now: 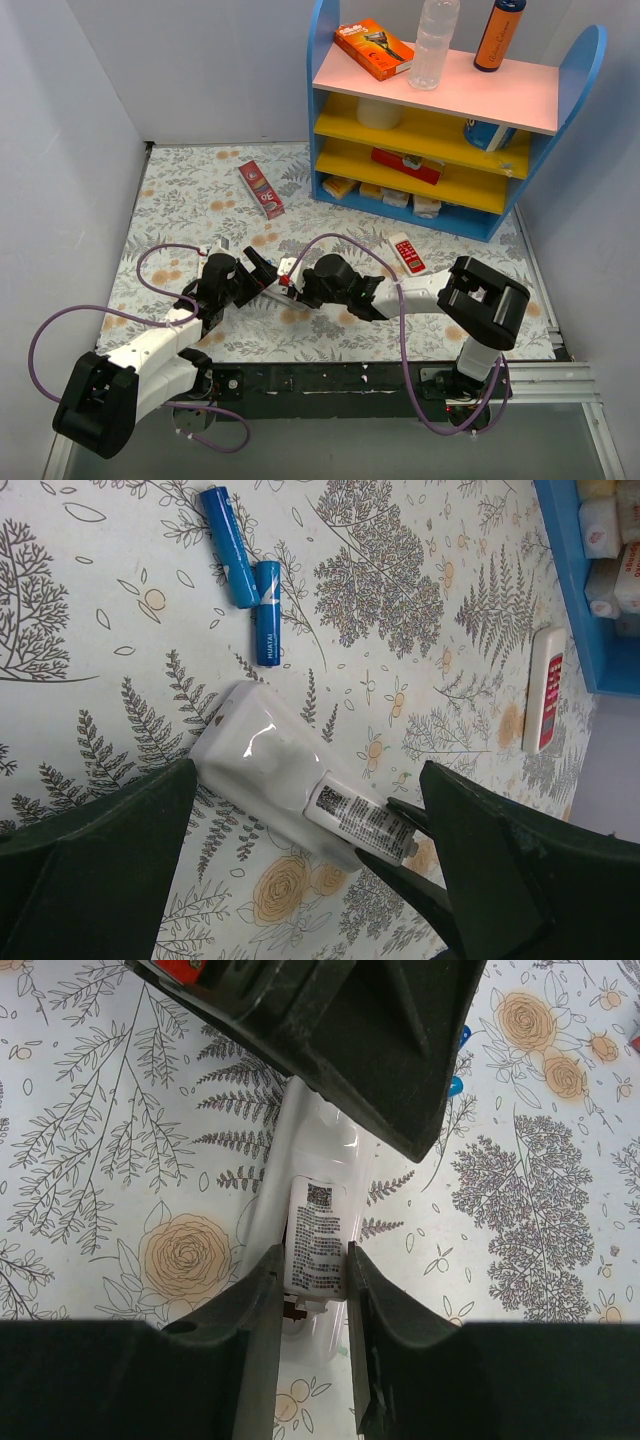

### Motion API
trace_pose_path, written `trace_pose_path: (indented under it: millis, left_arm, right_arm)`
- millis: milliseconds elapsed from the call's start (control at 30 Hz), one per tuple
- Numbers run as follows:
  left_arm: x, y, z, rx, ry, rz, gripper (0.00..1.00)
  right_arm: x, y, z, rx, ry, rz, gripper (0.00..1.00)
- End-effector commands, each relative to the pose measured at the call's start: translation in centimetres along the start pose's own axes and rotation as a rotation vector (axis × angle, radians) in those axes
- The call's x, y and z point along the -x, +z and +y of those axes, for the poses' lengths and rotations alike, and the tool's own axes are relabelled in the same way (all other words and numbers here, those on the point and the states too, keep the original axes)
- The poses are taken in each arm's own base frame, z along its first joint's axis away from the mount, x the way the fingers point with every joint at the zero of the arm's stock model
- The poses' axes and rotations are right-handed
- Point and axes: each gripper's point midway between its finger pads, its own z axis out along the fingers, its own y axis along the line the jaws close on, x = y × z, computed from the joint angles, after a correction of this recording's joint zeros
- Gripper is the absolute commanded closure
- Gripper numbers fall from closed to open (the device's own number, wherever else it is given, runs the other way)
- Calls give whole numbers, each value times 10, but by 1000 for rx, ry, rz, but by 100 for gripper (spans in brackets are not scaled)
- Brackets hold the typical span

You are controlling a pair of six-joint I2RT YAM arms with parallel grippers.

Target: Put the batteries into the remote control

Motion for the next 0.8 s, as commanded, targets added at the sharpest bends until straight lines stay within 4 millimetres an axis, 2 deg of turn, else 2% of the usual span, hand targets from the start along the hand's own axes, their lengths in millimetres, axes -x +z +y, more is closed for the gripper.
trace_pose_path:
  millis: [0,767]
  left_arm:
    - [0,-1,-2,-13,7,-1,4]
    - [0,-1,-4,-19,9,4,4]
  right_arm:
    - [15,6,-2,-34,17,-43,99]
    - [5,6,2,-24,-8,-27,89]
